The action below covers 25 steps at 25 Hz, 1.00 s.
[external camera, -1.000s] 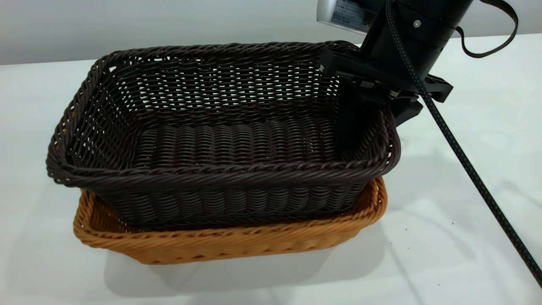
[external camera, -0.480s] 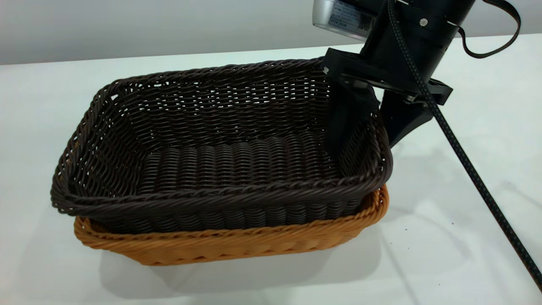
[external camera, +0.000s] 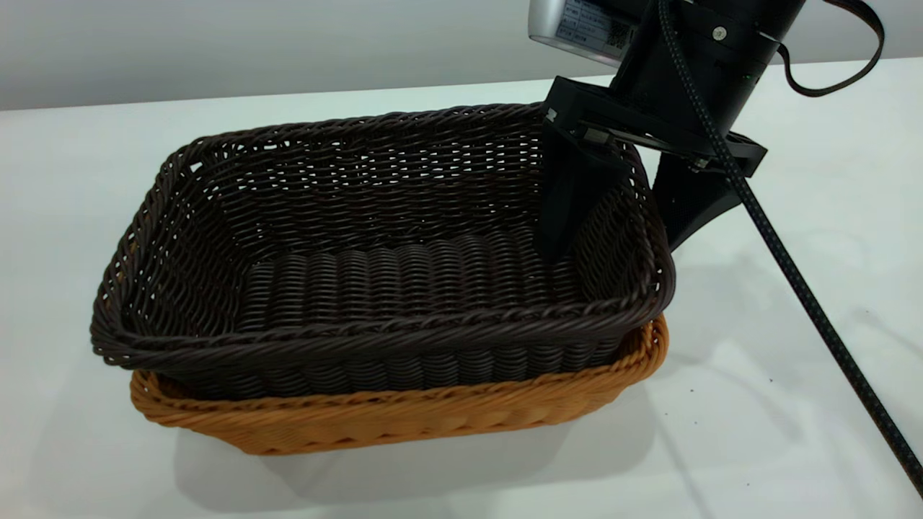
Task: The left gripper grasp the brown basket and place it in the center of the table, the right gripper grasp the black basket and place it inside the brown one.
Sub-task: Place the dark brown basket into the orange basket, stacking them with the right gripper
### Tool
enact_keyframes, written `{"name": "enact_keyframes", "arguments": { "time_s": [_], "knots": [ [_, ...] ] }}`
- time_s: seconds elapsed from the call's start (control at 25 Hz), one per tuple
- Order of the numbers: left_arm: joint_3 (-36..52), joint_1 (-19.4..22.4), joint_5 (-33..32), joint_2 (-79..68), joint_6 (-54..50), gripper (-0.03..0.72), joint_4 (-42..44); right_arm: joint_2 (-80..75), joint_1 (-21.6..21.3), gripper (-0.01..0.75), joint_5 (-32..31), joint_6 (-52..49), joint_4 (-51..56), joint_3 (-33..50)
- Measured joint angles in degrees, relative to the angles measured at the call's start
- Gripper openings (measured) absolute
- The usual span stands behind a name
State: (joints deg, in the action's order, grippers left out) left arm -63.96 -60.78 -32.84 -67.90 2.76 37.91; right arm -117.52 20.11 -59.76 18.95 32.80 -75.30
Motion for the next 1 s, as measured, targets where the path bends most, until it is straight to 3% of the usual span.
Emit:
{"name": "enact_keyframes", "arguments": {
  "time_s": [0.36,1.0],
  "knots": [
    [0.0,0.0,0.0,0.0,0.0,0.585,0.0,0.0,-0.1,0.641,-4.4,0.2,-2.6,0.0],
    [0.0,0.0,0.0,0.0,0.0,0.585,0.0,0.0,-0.1,0.641,-5.8,1.5,-4.5,-0.1]
  ]
}}
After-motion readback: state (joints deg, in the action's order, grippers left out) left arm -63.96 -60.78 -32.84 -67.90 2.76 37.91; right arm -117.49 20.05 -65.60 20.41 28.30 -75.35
